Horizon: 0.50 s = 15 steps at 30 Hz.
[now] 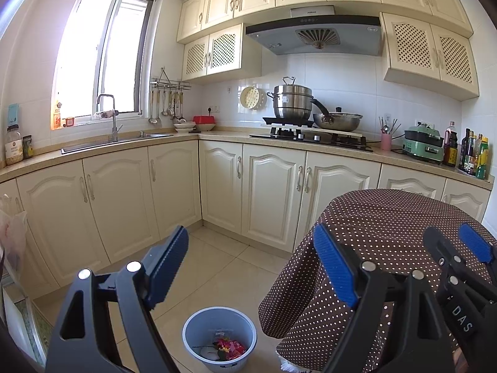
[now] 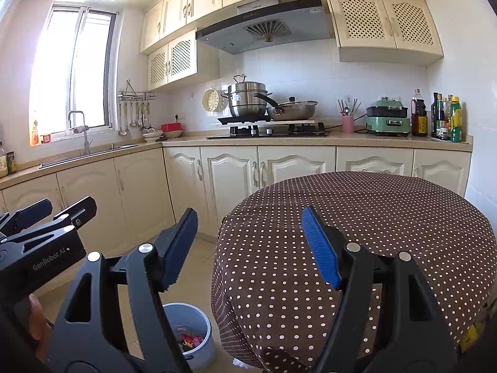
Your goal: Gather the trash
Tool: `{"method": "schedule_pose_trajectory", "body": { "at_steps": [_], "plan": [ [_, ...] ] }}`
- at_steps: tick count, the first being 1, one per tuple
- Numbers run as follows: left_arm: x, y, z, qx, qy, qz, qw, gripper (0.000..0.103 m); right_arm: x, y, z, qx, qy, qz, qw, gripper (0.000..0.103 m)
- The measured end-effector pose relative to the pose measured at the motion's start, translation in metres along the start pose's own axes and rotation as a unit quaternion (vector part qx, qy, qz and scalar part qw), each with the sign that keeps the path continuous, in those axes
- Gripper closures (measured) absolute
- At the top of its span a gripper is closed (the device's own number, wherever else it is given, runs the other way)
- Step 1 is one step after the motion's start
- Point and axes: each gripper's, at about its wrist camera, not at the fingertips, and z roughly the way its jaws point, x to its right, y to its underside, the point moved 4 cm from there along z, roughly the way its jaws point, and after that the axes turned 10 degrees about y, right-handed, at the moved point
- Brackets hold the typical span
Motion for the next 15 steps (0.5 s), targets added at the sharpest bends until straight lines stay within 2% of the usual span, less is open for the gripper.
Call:
{"method": "schedule_pose_trajectory", "body": {
  "at_steps": [15],
  "plan": [
    [0.0008, 0.0022, 0.0003, 0.0, 0.0, 0.001, 1.0, 0.022, -0.001, -0.0005, -0.0008, 0.002, 0.0, 0.005, 1.0, 0.033]
  ]
}}
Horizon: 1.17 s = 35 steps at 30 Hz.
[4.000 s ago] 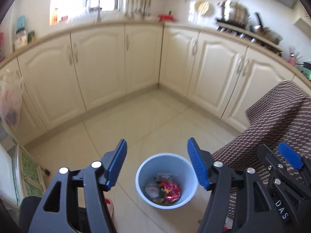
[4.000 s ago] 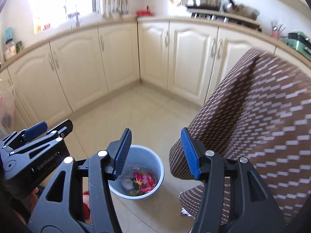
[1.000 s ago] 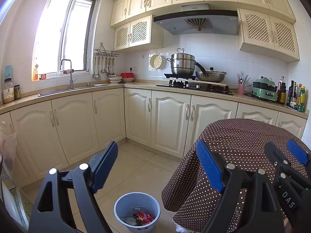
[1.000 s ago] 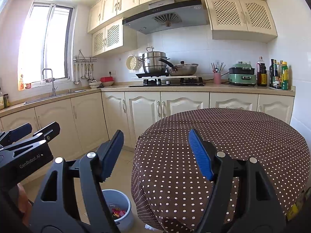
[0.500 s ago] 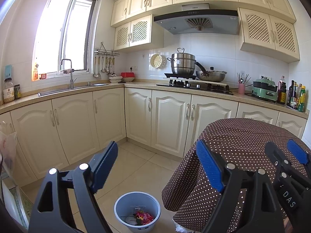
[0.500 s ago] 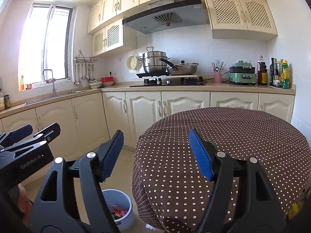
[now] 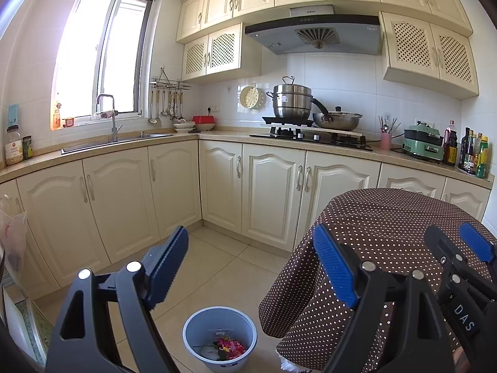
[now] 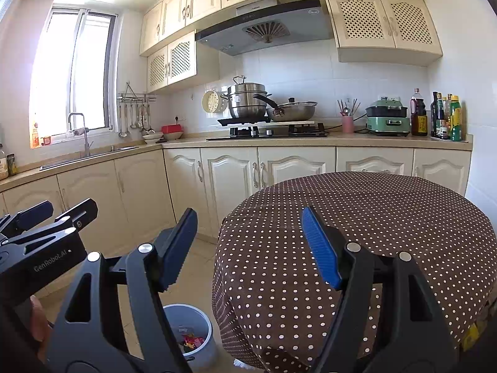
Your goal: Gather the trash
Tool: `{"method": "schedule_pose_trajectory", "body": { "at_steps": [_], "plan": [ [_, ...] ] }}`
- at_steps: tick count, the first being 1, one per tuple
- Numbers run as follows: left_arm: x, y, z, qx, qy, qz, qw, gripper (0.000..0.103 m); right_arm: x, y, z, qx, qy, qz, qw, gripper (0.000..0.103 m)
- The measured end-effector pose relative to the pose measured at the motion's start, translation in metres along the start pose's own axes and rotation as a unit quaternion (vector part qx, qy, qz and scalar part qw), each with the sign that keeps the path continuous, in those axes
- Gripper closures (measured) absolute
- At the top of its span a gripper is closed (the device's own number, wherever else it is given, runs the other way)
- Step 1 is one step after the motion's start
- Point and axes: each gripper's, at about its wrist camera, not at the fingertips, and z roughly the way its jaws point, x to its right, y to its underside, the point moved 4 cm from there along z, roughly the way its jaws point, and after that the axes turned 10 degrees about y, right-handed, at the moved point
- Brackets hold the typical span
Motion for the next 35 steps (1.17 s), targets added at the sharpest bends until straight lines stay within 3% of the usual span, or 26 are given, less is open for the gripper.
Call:
{"method": "schedule_pose_trajectory", "body": {
  "at_steps": [35],
  "plan": [
    [0.0002, 0.0022, 0.0051, -0.008, -0.006, -0.004, 0.9999, 0.022, 0.0037, -0.0065, 0.0004, -0.012, -0.006, 0.003, 1.0, 0.029]
  ]
}}
